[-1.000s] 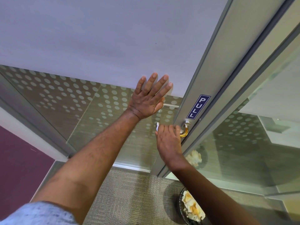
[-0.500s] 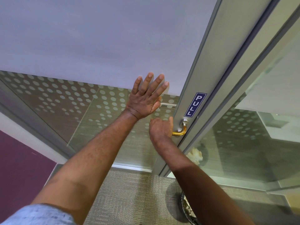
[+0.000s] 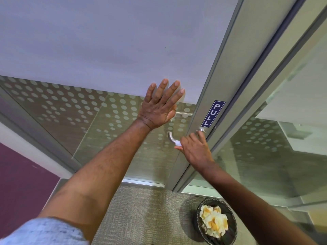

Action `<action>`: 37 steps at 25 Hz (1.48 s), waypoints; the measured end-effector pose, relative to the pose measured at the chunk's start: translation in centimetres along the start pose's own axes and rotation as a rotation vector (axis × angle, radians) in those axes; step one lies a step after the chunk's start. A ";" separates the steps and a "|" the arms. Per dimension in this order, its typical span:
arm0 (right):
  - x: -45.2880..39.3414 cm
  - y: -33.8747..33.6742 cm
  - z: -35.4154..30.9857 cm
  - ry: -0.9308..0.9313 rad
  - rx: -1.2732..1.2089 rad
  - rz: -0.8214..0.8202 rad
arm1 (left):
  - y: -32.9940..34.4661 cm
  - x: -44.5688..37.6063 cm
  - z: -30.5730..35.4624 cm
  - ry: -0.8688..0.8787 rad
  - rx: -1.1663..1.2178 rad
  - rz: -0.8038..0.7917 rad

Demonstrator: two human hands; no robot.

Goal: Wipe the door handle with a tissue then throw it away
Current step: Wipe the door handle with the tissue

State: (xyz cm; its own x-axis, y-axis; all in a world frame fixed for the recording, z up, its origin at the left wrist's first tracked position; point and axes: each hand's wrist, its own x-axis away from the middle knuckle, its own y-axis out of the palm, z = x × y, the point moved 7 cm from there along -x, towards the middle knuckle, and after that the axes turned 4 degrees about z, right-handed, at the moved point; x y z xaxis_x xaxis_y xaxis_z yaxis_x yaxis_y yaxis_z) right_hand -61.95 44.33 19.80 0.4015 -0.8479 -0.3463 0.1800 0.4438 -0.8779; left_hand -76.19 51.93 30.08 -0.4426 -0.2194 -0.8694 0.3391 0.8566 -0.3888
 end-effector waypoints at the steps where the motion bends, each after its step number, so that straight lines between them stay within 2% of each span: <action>1: -0.7 -0.3 0.0 -0.015 -0.002 -0.014 | 0.0 0.0 0.0 0.000 0.001 0.004; 4: -3.0 -1.4 -0.6 0.003 -0.028 -0.006 | 0.1 0.0 -0.1 0.000 -0.001 0.012; 8: -4.6 -0.4 -2.4 0.207 -0.065 -0.170 | 0.2 0.0 0.0 0.006 -0.013 0.017; 11: -4.1 -0.2 -2.9 0.269 -0.104 -0.129 | 0.1 0.0 -0.1 0.004 -0.014 0.010; 14: -1.1 -0.2 -2.0 0.091 -0.051 0.128 | 0.1 0.0 0.0 0.002 -0.015 0.008; 16: 1.5 0.9 -0.1 -0.043 0.020 0.238 | 0.0 -0.1 0.0 0.000 -0.016 0.009; 20: 3.2 1.6 3.3 -0.169 0.131 0.307 | 0.0 -0.1 -0.1 0.002 -0.023 0.007; 24: 0.4 0.0 2.0 -0.219 0.151 0.303 | 0.2 0.0 0.0 0.001 -0.018 0.016; 27: -1.7 -1.0 0.0 -0.154 0.055 0.161 | 0.3 0.1 0.0 0.002 -0.020 0.027; 31: -4.3 -1.3 -2.5 0.133 -0.112 -0.149 | 0.6 0.3 0.0 0.011 -0.016 0.025; 34: -5.4 -0.7 -3.2 0.331 -0.139 -0.277 | 0.8 0.2 0.0 0.005 -0.016 0.015; 37: -6.5 -0.3 -4.3 0.396 -0.159 -0.359 | 0.9 0.5 -0.1 0.001 -0.020 -0.009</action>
State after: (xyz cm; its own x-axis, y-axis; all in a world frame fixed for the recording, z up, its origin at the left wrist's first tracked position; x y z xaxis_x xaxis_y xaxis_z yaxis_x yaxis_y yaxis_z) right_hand -68.46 48.45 20.90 -0.0341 -0.9956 -0.0874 0.0929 0.0840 -0.9921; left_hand -76.19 52.59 29.36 -0.4466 -0.2261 -0.8657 0.3190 0.8637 -0.3902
